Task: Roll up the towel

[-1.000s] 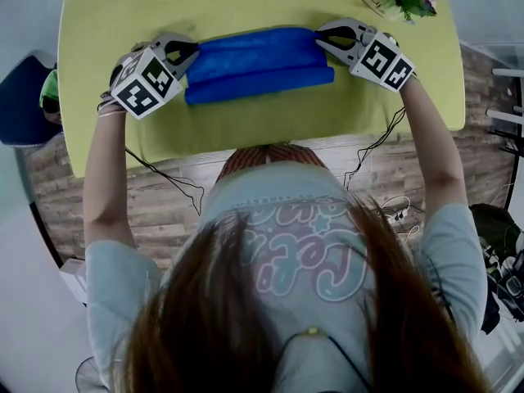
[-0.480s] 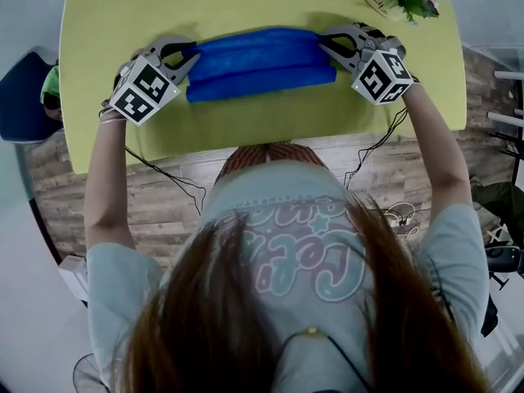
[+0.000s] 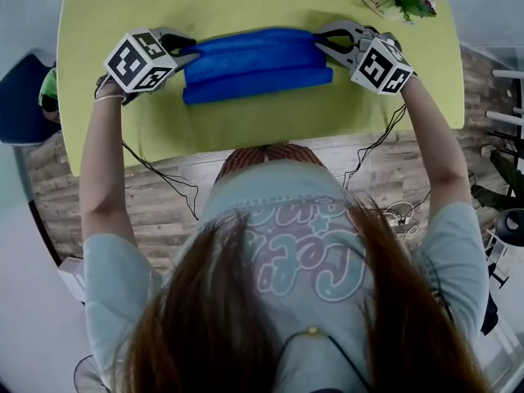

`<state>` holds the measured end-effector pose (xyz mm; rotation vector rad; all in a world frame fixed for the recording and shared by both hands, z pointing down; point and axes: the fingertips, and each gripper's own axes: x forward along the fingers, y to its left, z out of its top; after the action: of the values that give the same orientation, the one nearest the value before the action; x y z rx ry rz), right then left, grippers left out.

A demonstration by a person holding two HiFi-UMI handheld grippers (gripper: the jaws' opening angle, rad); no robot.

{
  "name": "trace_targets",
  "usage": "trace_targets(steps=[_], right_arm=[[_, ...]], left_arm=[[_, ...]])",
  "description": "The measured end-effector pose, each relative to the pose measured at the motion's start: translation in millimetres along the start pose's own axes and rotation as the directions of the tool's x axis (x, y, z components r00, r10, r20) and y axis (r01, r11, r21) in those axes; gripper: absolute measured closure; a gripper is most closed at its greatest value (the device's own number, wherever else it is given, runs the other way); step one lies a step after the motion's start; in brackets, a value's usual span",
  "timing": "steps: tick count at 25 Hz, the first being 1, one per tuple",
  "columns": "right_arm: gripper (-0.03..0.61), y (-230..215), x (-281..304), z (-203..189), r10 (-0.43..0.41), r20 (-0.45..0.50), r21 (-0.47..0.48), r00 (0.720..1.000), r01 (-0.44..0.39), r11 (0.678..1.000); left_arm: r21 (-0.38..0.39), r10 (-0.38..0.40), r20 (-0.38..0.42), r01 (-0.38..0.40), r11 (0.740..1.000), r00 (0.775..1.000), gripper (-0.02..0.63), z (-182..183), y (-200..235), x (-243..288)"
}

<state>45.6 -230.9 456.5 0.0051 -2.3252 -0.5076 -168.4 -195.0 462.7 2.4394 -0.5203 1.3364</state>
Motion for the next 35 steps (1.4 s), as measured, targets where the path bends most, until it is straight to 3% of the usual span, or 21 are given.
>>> trace_targets(steps=[1, 7, 14, 22, 26, 29, 31, 33, 35], right_arm=[[0.551, -0.4, -1.0, 1.5, -0.003, 0.003, -0.014, 1.0, 0.003, 1.0], [0.551, 9.9, -9.7, 4.1, -0.045, -0.014, -0.188, 0.999, 0.041, 0.981], [0.551, 18.8, -11.5, 4.1, -0.081, -0.053, -0.331, 0.995, 0.059, 0.942], [0.551, 28.7, -11.7, 1.7, -0.143, -0.08, -0.484, 0.986, 0.087, 0.871], [0.551, 34.2, -12.7, 1.8, -0.174, -0.076, -0.578, 0.982, 0.099, 0.81], [0.551, 37.4, -11.3, -0.3, -0.206, -0.073, -0.663, 0.976, 0.107, 0.741], [0.551, 37.9, -10.7, -2.3, -0.228, -0.068, -0.716, 0.971, 0.112, 0.689], [0.552, 41.0, -9.3, -5.0, -0.226, -0.074, -0.755, 0.971, 0.094, 0.649], [0.552, 45.6, -7.3, -5.7, -0.204, -0.08, -0.769, 0.976, 0.07, 0.635]], left_arm=[[0.029, 0.022, 0.01, -0.022, 0.999, 1.0, 0.573, 1.4, 0.5, -2.0], [0.248, 0.134, 0.09, -0.153, 0.957, 0.987, 0.586, 0.2, -19.1, -10.9], [0.367, 0.244, 0.162, -0.288, 0.884, 0.956, 0.586, -0.8, -34.0, -17.5], [0.488, 0.323, 0.168, -0.363, 0.793, 0.931, 0.586, -0.2, -45.6, -20.8], [0.579, 0.377, 0.182, -0.409, 0.706, 0.908, 0.586, -2.1, -51.0, -21.2], [0.628, 0.418, 0.2, -0.443, 0.639, 0.886, 0.588, -5.4, -49.8, -22.2], [0.668, 0.45, 0.214, -0.467, 0.58, 0.867, 0.589, -7.1, -47.5, -22.9], [0.721, 0.461, 0.204, -0.451, 0.526, 0.863, 0.589, -11.2, -48.8, -20.1], [0.757, 0.453, 0.176, -0.414, 0.505, 0.874, 0.589, -16.5, -52.5, -15.5]])
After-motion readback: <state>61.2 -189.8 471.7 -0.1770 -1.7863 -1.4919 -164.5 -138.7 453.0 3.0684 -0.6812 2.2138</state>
